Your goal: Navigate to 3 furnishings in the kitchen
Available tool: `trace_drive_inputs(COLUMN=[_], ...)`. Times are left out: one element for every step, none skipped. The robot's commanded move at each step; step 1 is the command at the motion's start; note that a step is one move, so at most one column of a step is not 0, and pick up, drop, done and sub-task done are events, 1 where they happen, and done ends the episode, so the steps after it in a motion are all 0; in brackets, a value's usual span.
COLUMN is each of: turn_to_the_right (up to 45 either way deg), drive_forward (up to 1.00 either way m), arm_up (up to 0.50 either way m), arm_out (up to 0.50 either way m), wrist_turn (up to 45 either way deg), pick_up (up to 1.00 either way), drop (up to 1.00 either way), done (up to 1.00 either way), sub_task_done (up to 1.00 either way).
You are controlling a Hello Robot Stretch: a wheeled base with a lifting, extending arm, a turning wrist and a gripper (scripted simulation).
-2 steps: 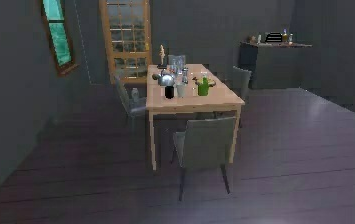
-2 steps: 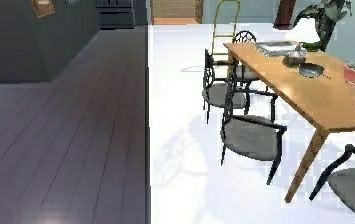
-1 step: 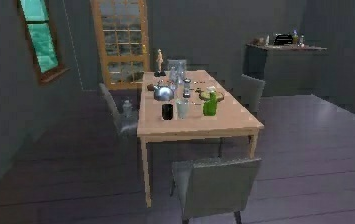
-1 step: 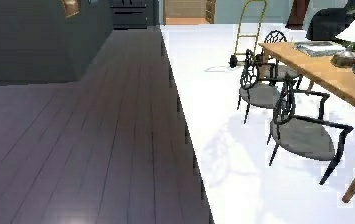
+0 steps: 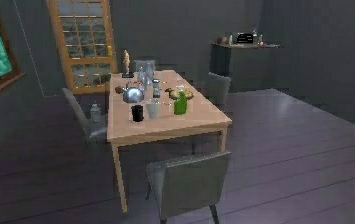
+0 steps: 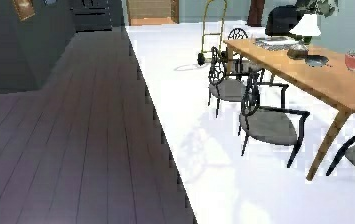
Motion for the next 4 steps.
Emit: trace_drive_inputs(turn_to_the_right=[0.0, -45.0, -15.0, 0.0], drive_forward=[0.00, 0.00, 0.00, 0.10], arm_up=[0.00, 0.00, 0.00, 0.00], arm_out=[0.00, 0.00, 0.00, 0.00], wrist_turn=[0.0, 0.0, 0.0, 0.0], pick_up=[0.00, 0.00, 0.00, 0.00], drop=[0.00, 0.00, 0.00, 0.00], done=[0.00, 0.00, 0.00, 0.00], sub_task_done=[1.00, 0.00, 0.00, 0.00])
